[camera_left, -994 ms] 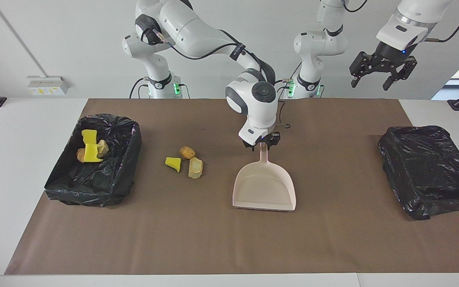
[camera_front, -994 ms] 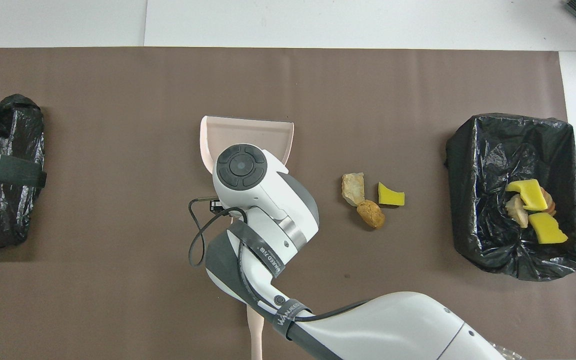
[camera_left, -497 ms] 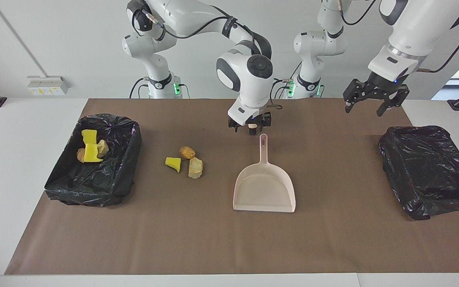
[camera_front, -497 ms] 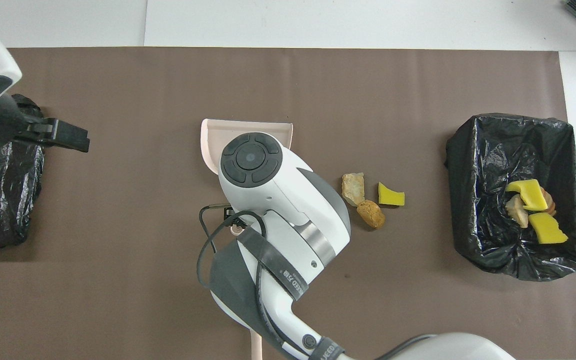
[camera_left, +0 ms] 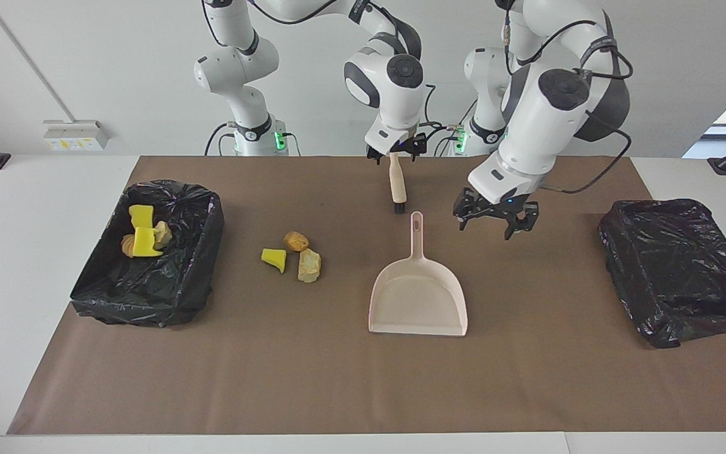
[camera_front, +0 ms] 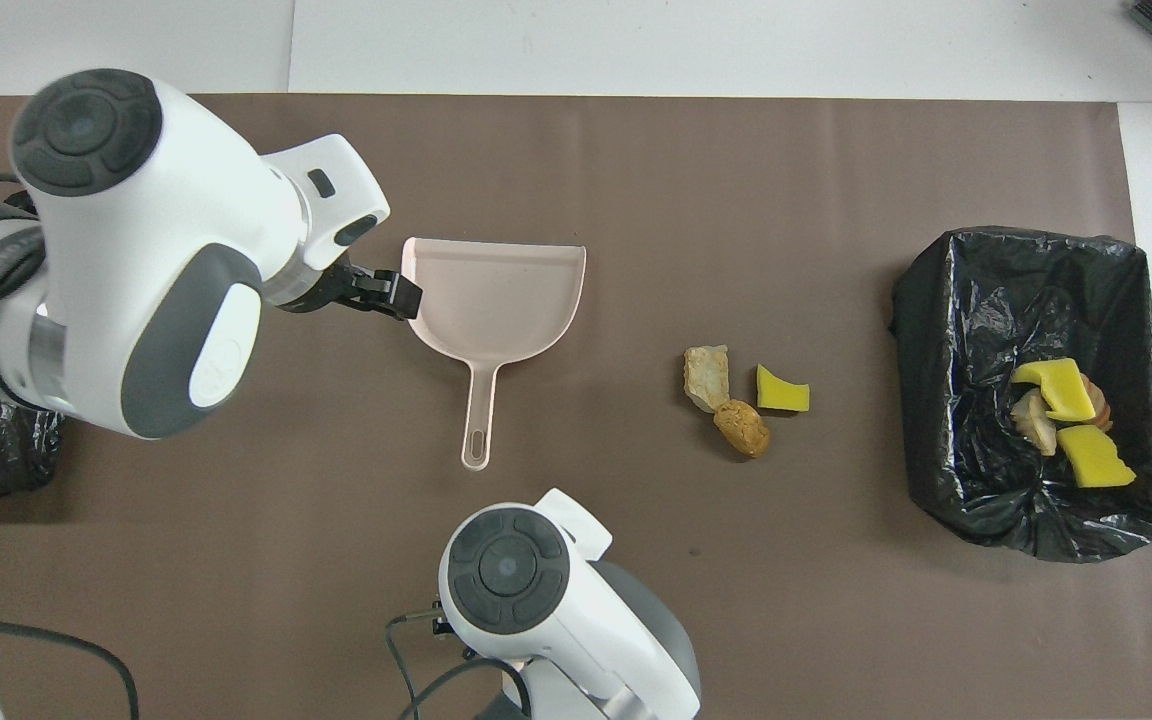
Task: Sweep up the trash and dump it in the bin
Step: 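Grasp the dustpan handle with the left gripper while the right gripper reaches the brush, then grasp the wooden brush with the right gripper and lift it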
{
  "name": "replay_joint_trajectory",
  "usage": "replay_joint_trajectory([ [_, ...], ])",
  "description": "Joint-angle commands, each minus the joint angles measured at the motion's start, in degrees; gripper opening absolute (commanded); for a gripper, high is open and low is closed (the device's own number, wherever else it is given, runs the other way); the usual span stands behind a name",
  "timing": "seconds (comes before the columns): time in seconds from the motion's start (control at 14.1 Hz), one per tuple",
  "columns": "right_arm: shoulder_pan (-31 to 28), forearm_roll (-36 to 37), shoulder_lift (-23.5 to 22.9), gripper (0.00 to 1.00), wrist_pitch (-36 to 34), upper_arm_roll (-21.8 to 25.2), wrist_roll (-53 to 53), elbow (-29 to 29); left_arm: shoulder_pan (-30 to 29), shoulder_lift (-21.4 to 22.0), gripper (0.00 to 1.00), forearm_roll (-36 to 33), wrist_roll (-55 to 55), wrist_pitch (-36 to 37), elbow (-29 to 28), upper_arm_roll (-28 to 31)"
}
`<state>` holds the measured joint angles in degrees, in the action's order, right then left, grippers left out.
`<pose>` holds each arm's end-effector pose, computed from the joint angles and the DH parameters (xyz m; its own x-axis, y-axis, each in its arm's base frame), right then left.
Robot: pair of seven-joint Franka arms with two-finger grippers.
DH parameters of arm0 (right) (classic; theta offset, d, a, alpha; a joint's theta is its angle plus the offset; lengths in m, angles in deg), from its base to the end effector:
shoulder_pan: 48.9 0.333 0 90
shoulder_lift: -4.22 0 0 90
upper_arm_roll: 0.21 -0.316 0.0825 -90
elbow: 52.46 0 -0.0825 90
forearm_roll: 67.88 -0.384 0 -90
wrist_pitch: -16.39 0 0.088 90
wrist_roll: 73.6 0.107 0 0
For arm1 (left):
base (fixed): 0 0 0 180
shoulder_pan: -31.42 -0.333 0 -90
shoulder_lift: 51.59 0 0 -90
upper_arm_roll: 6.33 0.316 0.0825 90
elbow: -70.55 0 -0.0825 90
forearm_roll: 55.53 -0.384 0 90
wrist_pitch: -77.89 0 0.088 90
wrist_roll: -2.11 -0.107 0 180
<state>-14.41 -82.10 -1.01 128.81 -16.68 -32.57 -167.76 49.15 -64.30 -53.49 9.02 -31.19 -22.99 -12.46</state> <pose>0.3399 0.4408 0.4020 0.9606 0.0715 -0.2686 0.0516 -0.9954 -0.0804 0.5816 -0.2542 0.4932 0.9600 -0.2766 0.0428 -0.2789 -0.9582 0.0633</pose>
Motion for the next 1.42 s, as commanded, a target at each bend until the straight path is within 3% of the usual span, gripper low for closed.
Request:
replay_joint_trajectory([
  [0.0, 3.0, -3.4, 6.5, 1.00, 6.9, 0.2, 0.7, -11.8, 4.5, 2.0, 1.00, -0.5, 4.8, -11.3, -11.4, 0.9],
  [0.14, 6.2, -4.6, 6.5, 1.00, 11.8, 0.2, 3.3, -15.8, 6.2, 1.7, 1.00, -0.5, 5.2, -13.7, -14.2, 0.8],
  [0.35, 8.9, -6.8, 7.8, 1.00, 12.8, 0.2, 5.4, -18.3, 8.3, 0.1, 1.00, -0.5, 5.7, -19.2, -17.4, 0.8],
  [0.64, 13.0, -8.4, 7.7, 1.00, 19.3, 0.2, 5.9, -21.6, 9.5, -0.8, 1.00, -0.5, 8.0, -20.7, -18.5, 0.8],
  [0.71, 13.3, -8.4, 7.9, 0.96, 18.9, 0.3, 6.4, -21.6, 9.6, -0.8, 0.96, -0.5, 8.9, -20.6, -18.6, 0.8],
  [0.85, 13.4, -8.4, 7.8, 0.60, 18.9, 0.2, 6.6, -21.5, 9.7, -0.8, 0.90, -0.5, 10.4, -20.7, -19.0, 0.8],
  [0.99, 13.5, -8.3, 7.5, 0.31, 19.1, 0.3, 6.8, -20.8, 10.5, -1.0, 0.90, -0.5, 11.0, -21.0, -19.6, 0.8],
  [1.14, 13.4, -8.2, 7.6, 0.00, 19.0, 0.4, 7.2, -20.8, 10.5, -1.6, 0.82, -0.5, 11.3, -23.1, -19.6, 0.8],
  [1.35, 13.0, -8.2, 7.9, 0.00, 19.2, 0.6, 8.1, -19.9, 10.6, -1.5, 0.73, -0.5, 11.4, -22.9, -19.7, 0.8],
])
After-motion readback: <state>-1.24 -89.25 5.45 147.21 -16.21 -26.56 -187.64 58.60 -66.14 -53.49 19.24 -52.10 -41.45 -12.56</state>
